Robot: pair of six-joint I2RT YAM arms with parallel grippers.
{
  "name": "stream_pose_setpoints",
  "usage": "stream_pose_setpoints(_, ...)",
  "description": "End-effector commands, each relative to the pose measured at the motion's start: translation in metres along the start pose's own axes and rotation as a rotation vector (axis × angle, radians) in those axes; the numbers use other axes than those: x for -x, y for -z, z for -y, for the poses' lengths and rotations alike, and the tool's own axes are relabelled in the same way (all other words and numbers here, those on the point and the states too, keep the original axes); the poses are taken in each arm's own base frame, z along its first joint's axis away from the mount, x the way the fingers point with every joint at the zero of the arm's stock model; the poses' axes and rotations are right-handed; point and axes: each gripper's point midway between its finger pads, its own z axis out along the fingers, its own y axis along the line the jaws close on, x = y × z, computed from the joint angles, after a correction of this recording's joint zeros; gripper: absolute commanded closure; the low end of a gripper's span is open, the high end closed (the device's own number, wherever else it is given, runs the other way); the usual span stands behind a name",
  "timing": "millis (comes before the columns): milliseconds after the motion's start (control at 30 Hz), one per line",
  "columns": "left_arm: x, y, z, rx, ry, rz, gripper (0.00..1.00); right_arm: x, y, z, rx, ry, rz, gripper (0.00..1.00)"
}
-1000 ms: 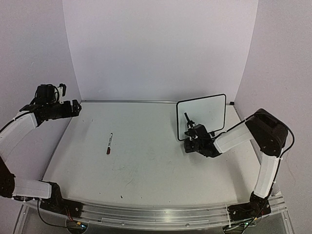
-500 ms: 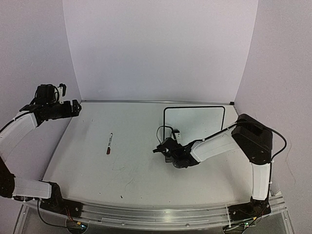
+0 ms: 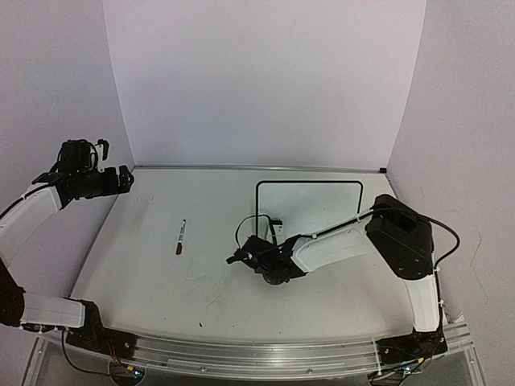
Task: Write a sentence on the whiteboard
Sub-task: Move the whiteboard to the center of the board, then pick up the whiteboard marker from the center of the board.
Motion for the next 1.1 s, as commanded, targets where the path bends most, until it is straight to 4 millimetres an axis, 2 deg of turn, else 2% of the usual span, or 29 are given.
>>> stream_pose_setpoints(0, 0.005, -0.001, -0.002, 0.017, 0.017, -0.01, 0.01, -0.006, 0.017, -0.02, 0.06, -0.011, -0.022, 0.67)
stream_pose_setpoints(133, -0.003, -0.01, 0.0, 0.008, 0.04, -0.066, 0.01, -0.005, 0.042, -0.026, 0.091, 0.015, 0.014, 0.43)
stream_pose_setpoints(200, -0.009, -0.012, 0.003, 0.008, 0.064, -0.1, 0.02, -0.006, 0.059, -0.031, 0.116, 0.037, 0.036, 0.35)
stream_pose_setpoints(367, -0.033, -0.012, 0.02, 0.009, 0.113, -0.161, 0.02, -0.004, 0.102, -0.035, 0.179, 0.072, 0.083, 0.25)
stream_pose_setpoints(467, -0.061, -0.015, 0.038, -0.014, 0.124, -0.209, 0.02, -0.001, 0.118, -0.028, 0.211, 0.073, 0.082, 0.23)
stream_pose_setpoints(700, -0.128, -0.036, 0.082, -0.091, 0.088, -0.369, 0.02, 0.021, 0.143, 0.021, 0.219, 0.069, 0.123, 0.13)
stream_pose_setpoints(867, -0.156, -0.054, 0.101, -0.138, 0.059, -0.473, 0.04, 0.036, 0.141, 0.062, 0.219, 0.042, 0.103, 0.16)
stream_pose_setpoints(967, -0.164, -0.063, 0.104, -0.152, 0.061, -0.495, 0.15, 0.046, 0.139, 0.085, 0.209, 0.021, 0.104, 0.18)
stream_pose_setpoints(1067, -0.173, -0.072, 0.112, -0.191, 0.057, -0.531, 0.3, 0.05, 0.127, 0.115, 0.176, -0.045, 0.084, 0.23)
